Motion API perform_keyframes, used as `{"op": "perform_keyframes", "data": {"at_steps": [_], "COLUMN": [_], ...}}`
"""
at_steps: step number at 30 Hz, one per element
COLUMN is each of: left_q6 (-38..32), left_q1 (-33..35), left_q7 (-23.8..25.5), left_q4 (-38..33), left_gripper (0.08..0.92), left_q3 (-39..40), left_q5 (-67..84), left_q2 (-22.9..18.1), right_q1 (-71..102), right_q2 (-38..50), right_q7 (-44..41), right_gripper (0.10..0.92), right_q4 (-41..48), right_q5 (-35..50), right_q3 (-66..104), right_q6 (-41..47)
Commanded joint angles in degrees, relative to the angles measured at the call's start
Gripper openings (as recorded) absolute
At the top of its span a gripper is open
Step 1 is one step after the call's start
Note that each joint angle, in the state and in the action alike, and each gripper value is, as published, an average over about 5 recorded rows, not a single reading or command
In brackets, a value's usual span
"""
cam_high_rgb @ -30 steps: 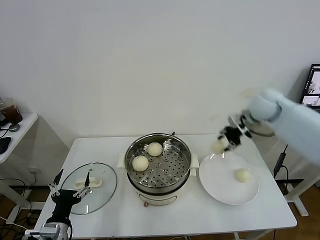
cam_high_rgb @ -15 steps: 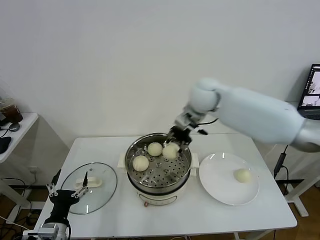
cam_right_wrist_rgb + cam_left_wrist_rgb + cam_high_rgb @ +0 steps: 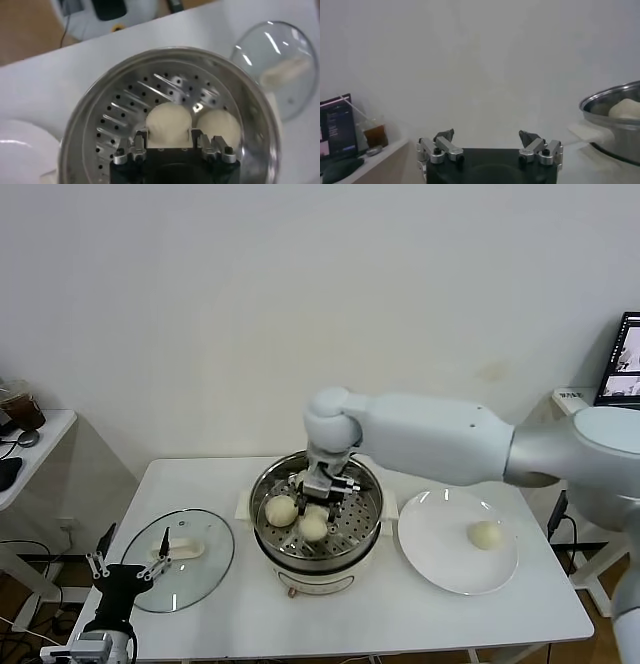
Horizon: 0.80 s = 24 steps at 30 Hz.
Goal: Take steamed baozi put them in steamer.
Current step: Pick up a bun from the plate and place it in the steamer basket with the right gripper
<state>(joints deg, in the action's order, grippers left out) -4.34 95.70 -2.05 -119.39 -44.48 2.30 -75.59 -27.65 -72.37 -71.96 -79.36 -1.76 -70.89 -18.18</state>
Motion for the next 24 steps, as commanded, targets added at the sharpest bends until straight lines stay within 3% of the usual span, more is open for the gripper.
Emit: {"op": "perform_keyframes", "data": {"at_steps": [1, 10, 19, 24], "left_q6": [-0.07, -0.21, -0.17, -0.14], "left_q1": [0.01, -0.02, -0.06, -0.25], "left_q7": [-0.03, -0.07, -0.06, -0.03], "left_q4": [0.07, 0.32, 0.21, 0.1], "left_gripper": [0.823, 0.823, 0.823, 0.823], "left_q3": [-0.03, 0.19, 0.16, 0.18], "left_q5": [0.04, -0.02, -0.01, 0.06], "left_q2": [-0.08, -0.33, -0.32, -0.2], "right_q1": [0.65, 0.64, -1.23, -4.01], "right_q2": [-3.56, -1.88, 1.06, 6.45], "right_q7": [-0.22, -0.85, 0.05, -0.08], "right_gripper": [0.526, 0.546, 0.778, 0.82], "right_q4": [-0.35, -1.54, -1.69, -2.03], "right_q5": [-4.58, -4.5, -3.11, -1.53], "right_q3": [-2.37, -2.75, 0.54, 4.12], "right_q6": [-5.52, -6.36, -5.88, -1.23]}}
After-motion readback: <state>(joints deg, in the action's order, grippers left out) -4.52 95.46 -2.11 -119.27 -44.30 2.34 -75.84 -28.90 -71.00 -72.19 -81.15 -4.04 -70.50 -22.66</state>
